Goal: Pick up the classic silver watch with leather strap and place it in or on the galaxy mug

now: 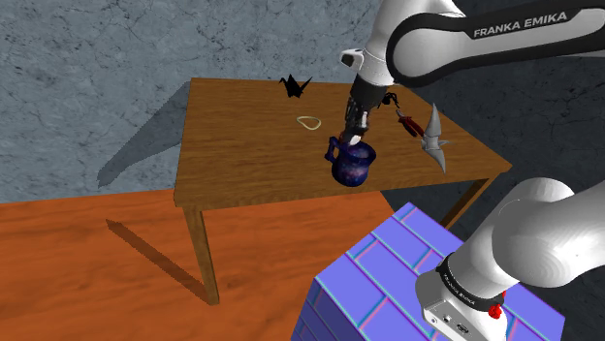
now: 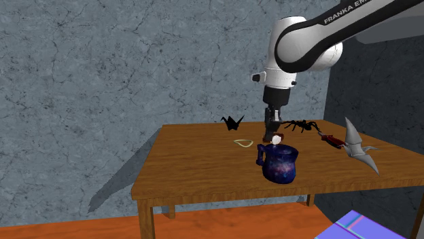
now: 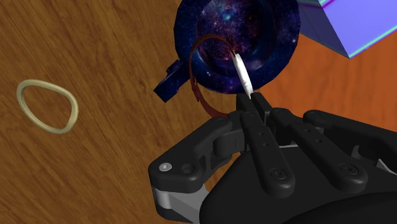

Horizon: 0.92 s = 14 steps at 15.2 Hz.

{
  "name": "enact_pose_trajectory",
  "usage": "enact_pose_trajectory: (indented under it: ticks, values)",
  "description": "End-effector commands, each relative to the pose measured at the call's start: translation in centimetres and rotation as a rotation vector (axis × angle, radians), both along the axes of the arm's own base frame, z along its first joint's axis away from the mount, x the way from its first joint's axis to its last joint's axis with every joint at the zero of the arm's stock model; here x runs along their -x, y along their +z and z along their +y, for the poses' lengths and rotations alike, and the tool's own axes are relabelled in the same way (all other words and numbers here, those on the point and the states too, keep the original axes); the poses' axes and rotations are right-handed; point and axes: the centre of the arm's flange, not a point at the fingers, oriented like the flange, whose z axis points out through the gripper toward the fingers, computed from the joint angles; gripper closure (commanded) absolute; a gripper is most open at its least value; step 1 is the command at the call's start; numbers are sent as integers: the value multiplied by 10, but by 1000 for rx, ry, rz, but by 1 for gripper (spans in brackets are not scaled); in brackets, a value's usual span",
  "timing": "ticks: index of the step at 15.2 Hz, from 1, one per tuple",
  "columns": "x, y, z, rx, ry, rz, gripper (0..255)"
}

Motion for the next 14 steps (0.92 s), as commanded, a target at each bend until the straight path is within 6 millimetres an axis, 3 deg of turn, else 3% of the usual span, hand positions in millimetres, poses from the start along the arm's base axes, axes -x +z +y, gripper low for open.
enact_pose_trajectory:
  ticks: [1, 9, 10, 14]
  values:
    - [0, -11, -1, 0, 0, -1, 255]
    - [0, -14, -1, 0, 0, -1, 255]
    - [0, -14, -1, 0, 0, -1, 0]
    - [0, -14, -1, 0, 0, -1, 0]
